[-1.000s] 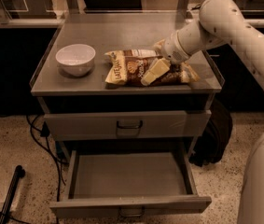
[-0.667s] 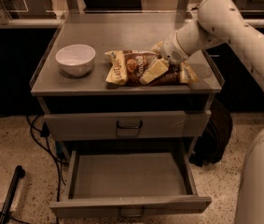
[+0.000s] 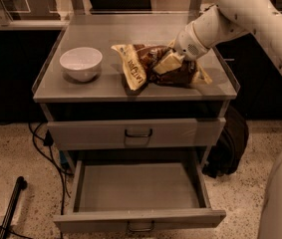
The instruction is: Place brown chip bag into middle drawer
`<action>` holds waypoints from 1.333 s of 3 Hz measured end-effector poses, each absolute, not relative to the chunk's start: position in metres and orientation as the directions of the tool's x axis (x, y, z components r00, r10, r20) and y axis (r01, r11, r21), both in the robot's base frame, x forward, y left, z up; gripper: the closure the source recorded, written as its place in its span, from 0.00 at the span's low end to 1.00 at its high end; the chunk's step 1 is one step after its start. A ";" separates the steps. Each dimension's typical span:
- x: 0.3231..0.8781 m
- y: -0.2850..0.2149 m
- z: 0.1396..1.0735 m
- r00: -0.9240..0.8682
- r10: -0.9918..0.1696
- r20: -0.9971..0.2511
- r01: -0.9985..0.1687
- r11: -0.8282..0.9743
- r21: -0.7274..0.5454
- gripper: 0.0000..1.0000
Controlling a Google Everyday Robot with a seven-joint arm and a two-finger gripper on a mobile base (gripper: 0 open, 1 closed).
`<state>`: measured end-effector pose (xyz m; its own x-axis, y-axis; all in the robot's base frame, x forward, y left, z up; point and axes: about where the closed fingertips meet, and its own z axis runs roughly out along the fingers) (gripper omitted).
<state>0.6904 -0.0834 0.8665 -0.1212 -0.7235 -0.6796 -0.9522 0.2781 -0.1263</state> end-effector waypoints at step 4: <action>0.614 -0.082 0.938 -0.039 -0.723 -0.689 -0.970 0.193 -0.147 1.00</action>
Offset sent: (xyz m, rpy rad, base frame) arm -0.0115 0.0000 0.0309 0.0149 -0.0199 0.0038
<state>0.6142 -0.0824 0.9379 -0.0395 -0.7234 -0.6893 -0.9702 0.1927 -0.1466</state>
